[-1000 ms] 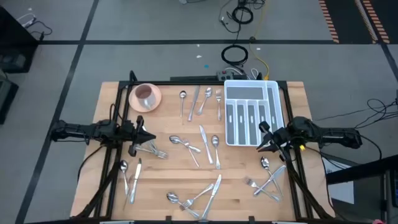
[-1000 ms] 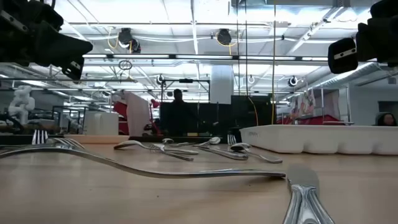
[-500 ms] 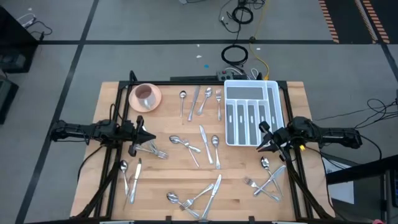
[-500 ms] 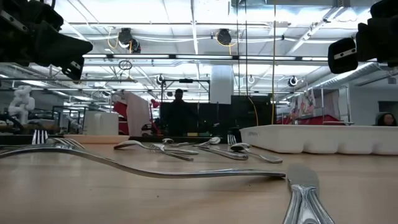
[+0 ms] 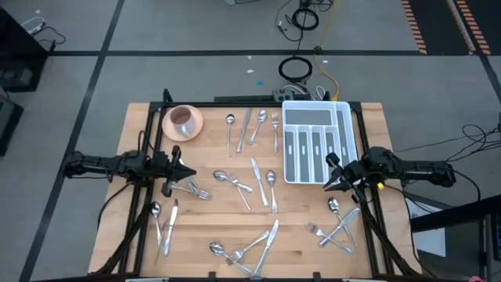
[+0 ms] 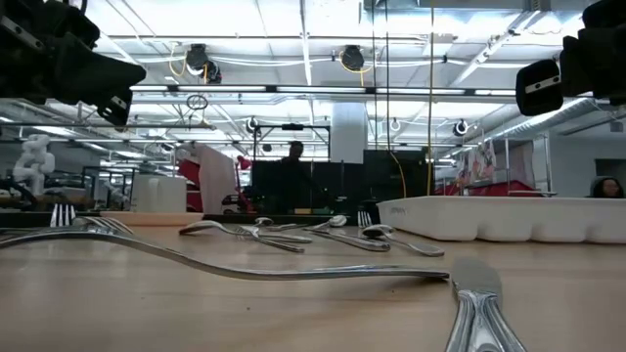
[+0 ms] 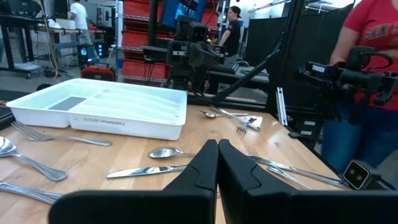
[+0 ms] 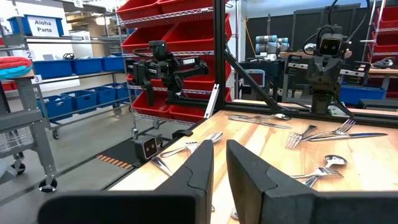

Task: Sort silverware

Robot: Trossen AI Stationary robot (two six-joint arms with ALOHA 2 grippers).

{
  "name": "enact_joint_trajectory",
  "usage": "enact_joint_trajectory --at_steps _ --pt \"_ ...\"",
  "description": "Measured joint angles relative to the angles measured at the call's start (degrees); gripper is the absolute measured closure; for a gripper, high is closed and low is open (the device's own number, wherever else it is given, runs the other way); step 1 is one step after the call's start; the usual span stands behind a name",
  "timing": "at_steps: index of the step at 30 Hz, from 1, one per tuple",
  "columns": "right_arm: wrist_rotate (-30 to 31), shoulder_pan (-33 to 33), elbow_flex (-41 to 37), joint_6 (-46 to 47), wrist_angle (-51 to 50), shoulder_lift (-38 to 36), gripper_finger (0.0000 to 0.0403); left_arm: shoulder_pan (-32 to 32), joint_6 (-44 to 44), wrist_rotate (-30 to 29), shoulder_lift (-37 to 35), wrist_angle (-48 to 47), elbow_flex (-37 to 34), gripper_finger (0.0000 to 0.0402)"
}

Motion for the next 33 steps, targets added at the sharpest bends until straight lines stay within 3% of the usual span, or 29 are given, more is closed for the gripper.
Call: enact_joint_trajectory --at_steps 13,25,31,33 --pt "-0.02 0.00 -0.03 0.52 1.34 -0.01 0.0367 0.01 0.00 -0.02 0.00 0.00 0.01 0.0393" --pt "0.30 0.01 -0.03 23.75 9.49 0.02 0.0367 0.00 0.00 -0.02 0.01 0.00 -0.01 0.0393" --pt "0.64 0.01 -0.03 29.03 14.08 0.02 0.0367 0.01 0.00 -0.02 0.00 0.00 -0.01 0.0393" --pt "7.86 0.04 -0.03 30.96 17.96 0.04 0.0367 0.01 0.00 -0.01 0.01 0.00 -0.01 0.0393"
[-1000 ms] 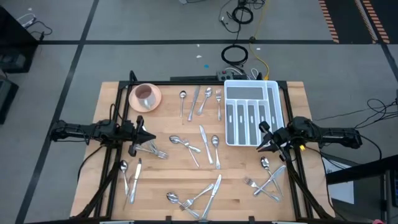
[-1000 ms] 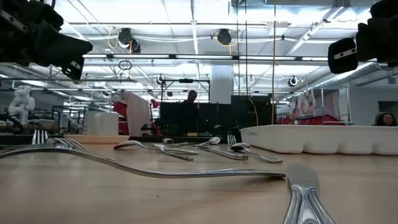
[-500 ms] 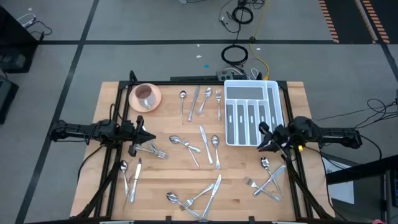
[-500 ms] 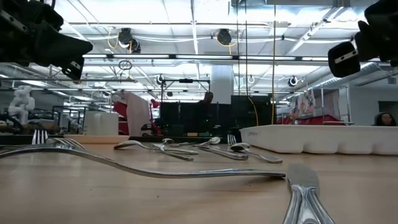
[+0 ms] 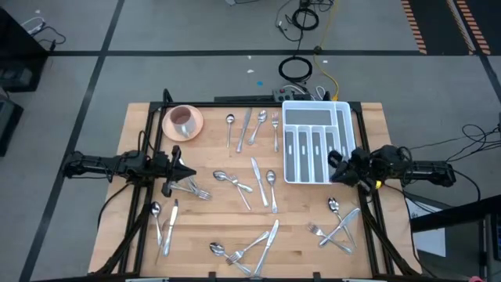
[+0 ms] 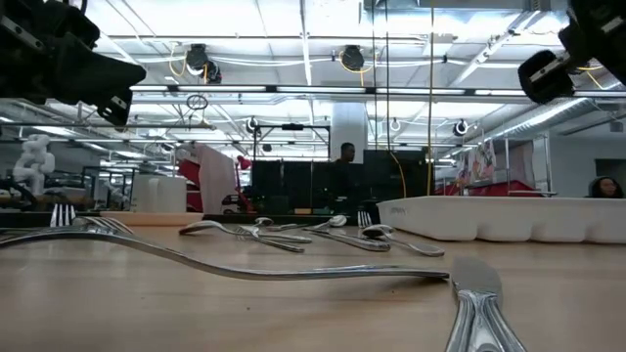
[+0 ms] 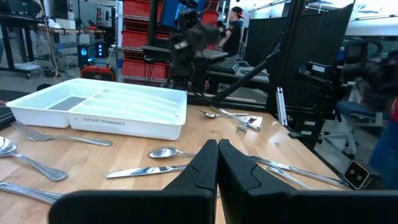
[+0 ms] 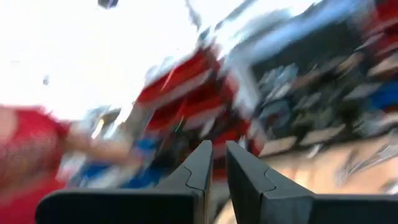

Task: Sort silverware
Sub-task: Put the silver table knife into the silverware rack

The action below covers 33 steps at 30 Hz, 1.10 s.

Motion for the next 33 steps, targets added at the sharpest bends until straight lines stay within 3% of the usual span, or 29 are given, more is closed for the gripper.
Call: enact_joint_trajectory --at_steps 3,5,9,12,17,22,25,29,33 --pt "18.03 -0.06 0.00 7.10 7.24 0.02 0.0367 0.00 2.78 -3.01 0.00 0.52 0.02 0.0393" --pt "25.69 -0.05 0.00 7.67 14.55 0.04 0.0367 0.02 5.77 -4.72 0.00 1.67 0.00 0.0393" --pt "27.52 -0.03 3.04 -1.64 27.85 0.00 0.0367 0.00 3.40 -4.80 0.03 7.05 0.00 0.0393" --pt "24.13 -0.02 9.34 -9.11 28.18 -0.01 0.0367 0.00 -1.36 -7.10 0.00 15.03 0.00 0.0393" --pt "21.90 -0.05 24.42 -18.59 10.34 3.03 0.0367 0.01 -11.19 -17.01 0.00 34.40 0.00 0.0393" --pt "21.90 -0.05 40.81 -21.85 -13.15 11.00 0.0367 0.00 -12.43 -18.43 0.00 53.98 -0.03 0.0393" --pt "21.88 -0.05 49.72 -19.97 -31.71 17.09 0.0367 0.00 -13.39 -18.86 -0.01 61.71 0.66 0.0393" --pt "20.65 -0.03 59.54 -11.99 -55.63 26.27 0.0367 0.00 -7.66 -18.88 -0.05 71.74 2.81 0.0393" --pt "12.67 -0.01 63.32 -10.01 -63.72 32.45 0.0367 0.00 -6.12 -18.40 -0.01 77.02 3.02 0.0393"
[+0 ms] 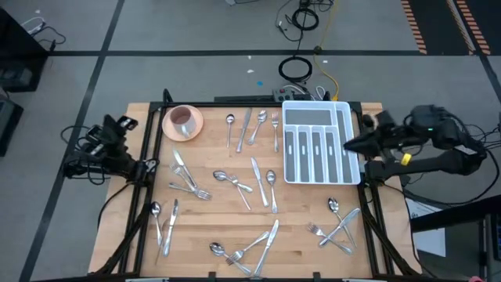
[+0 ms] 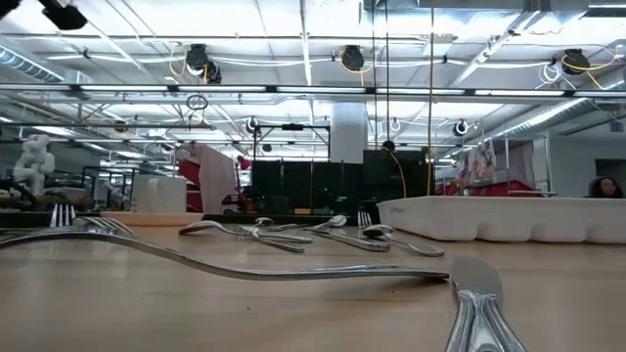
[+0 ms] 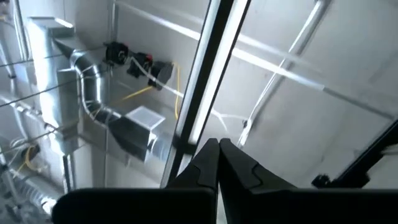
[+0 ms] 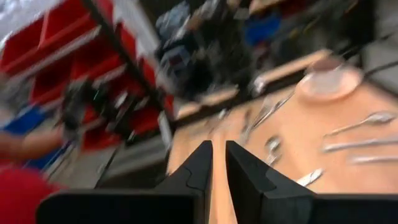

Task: Sort silverware
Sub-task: Put the silver table knife into the silverware rack

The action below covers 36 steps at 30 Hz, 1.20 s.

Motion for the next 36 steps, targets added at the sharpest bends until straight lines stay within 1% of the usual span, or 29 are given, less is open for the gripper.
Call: enact_joint_trajectory --at_steps 2,6,10,13,15,17,18,19,21,23,25,27,30,31,33,36 --pt "-2.88 0.00 0.00 -1.13 -0.69 1.43 0.0367 0.00 0.05 0.41 -0.01 0.71 0.10 0.0393" --pt "-2.86 0.00 0.00 -3.75 -1.63 2.80 0.0367 0.00 3.14 1.36 0.01 0.55 0.10 0.0393" --pt "-2.66 0.00 0.00 -4.49 -1.97 3.11 0.0367 0.00 1.89 -0.08 0.01 2.42 0.12 0.0393" --pt "-2.48 0.00 0.00 -4.48 -1.97 3.13 0.0367 0.00 1.64 -0.08 -0.01 2.94 0.25 0.0393" --pt "-0.81 0.00 0.00 -3.99 -2.44 3.13 0.0367 0.00 2.59 -0.23 0.00 1.86 0.25 0.0393" --pt "2.19 0.00 0.02 -1.82 -5.21 3.13 0.0367 0.00 7.30 -2.03 -0.02 -0.02 0.51 0.0393" --pt "4.09 0.00 0.02 -0.39 -7.56 3.13 0.0367 0.00 9.95 -2.26 -0.06 -2.65 0.91 0.0393" --pt "5.53 0.00 0.02 1.21 -10.17 3.17 0.0366 0.02 11.62 -1.86 -0.06 -7.78 1.64 0.0393" --pt "6.20 0.05 0.02 4.26 -15.01 3.48 0.0358 -0.07 10.50 -1.48 0.06 -23.15 4.46 0.0393" --pt "6.11 0.41 0.02 7.52 -18.95 3.80 0.0342 -0.09 4.74 -1.58 1.20 -39.48 9.10 0.0393" --pt "5.97 1.07 0.02 9.91 -21.44 4.18 0.0322 -0.11 -1.17 -0.83 3.97 -51.48 13.91 0.0393" --pt "5.83 2.06 0.02 11.11 -22.98 4.70 0.0298 -0.11 -5.28 1.16 8.51 -59.03 18.40 0.0393" --pt "4.49 3.75 0.02 13.43 -26.78 6.14 0.0263 -0.13 -7.54 2.59 17.07 -67.45 25.87 0.0393" --pt "4.14 4.47 0.02 14.26 -28.52 6.87 0.0254 -0.13 -8.55 1.52 20.13 -71.02 28.78 0.0393" --pt "3.26 6.30 -0.56 16.15 -31.46 8.85 0.0242 -0.13 -11.64 -2.54 25.94 -81.03 34.75 0.0393" --pt "2.93 10.34 -3.57 20.61 -32.21 11.02 0.0237 -0.11 -15.69 -6.53 33.72 -95.19 43.04 0.0393"
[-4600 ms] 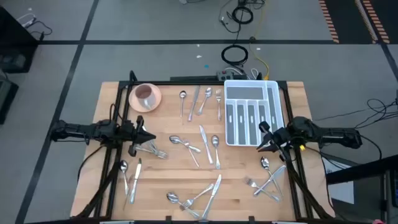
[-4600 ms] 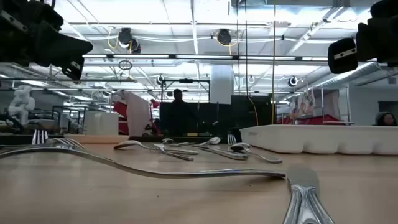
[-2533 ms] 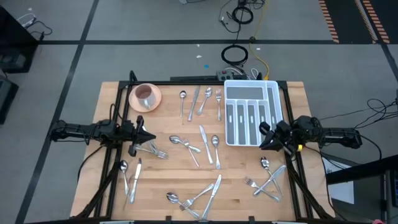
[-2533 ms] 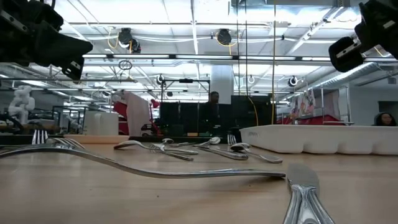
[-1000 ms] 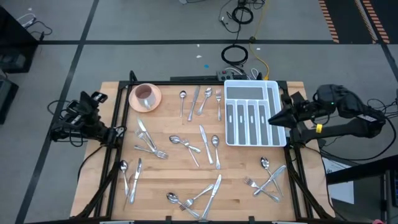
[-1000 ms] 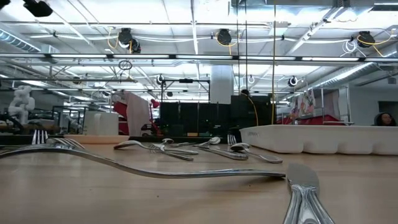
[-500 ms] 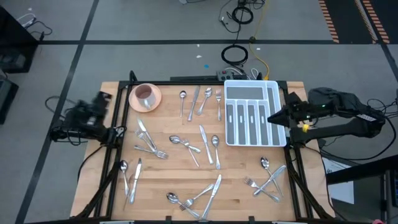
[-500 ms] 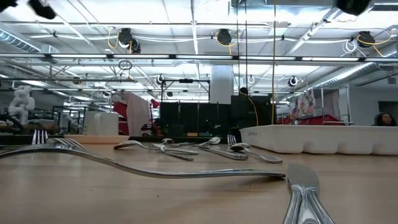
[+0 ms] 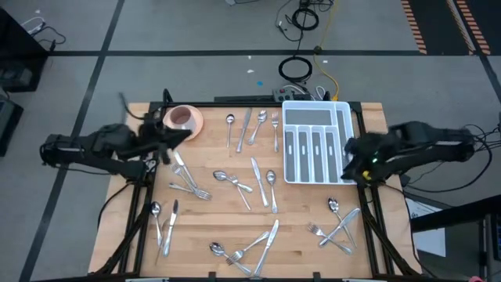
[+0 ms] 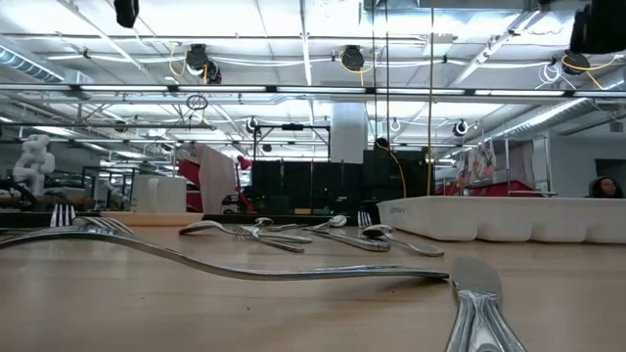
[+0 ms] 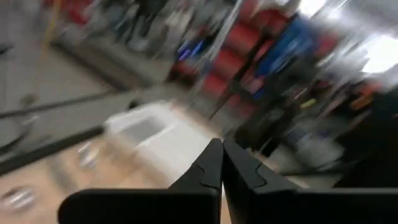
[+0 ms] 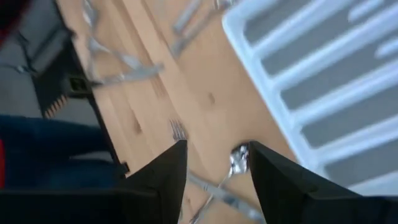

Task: Sort silverware
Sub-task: Put the silver table knife into the silverware rack

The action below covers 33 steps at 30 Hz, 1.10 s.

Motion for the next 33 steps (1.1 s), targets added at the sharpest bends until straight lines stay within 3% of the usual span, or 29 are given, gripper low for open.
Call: enact_joint_trajectory --at_steps 5,9,12,20,26,33 --pt "0.00 10.30 -9.69 15.13 6.87 2.05 0.0244 0.00 -2.31 -0.96 7.40 -6.52 6.70 0.0393" --pt "0.25 21.61 -18.02 24.77 21.08 3.30 0.0245 0.00 -1.90 -1.81 8.41 -7.30 8.51 0.0393" --pt "2.03 28.64 -22.10 26.58 30.77 5.31 0.0245 0.00 -2.20 -4.64 7.99 -10.75 8.71 0.0393" --pt "1.41 37.96 -23.45 13.72 29.13 17.37 0.0245 0.00 -2.43 -8.53 9.13 -17.43 8.73 0.0393" --pt "-2.43 39.21 -23.45 4.93 33.38 27.42 0.0245 0.00 -3.89 -8.57 11.28 -20.11 8.73 0.0393" --pt "-2.38 39.17 -23.43 -0.74 39.15 34.84 0.0245 0.00 -3.89 -8.49 13.01 -20.01 8.73 0.0393"
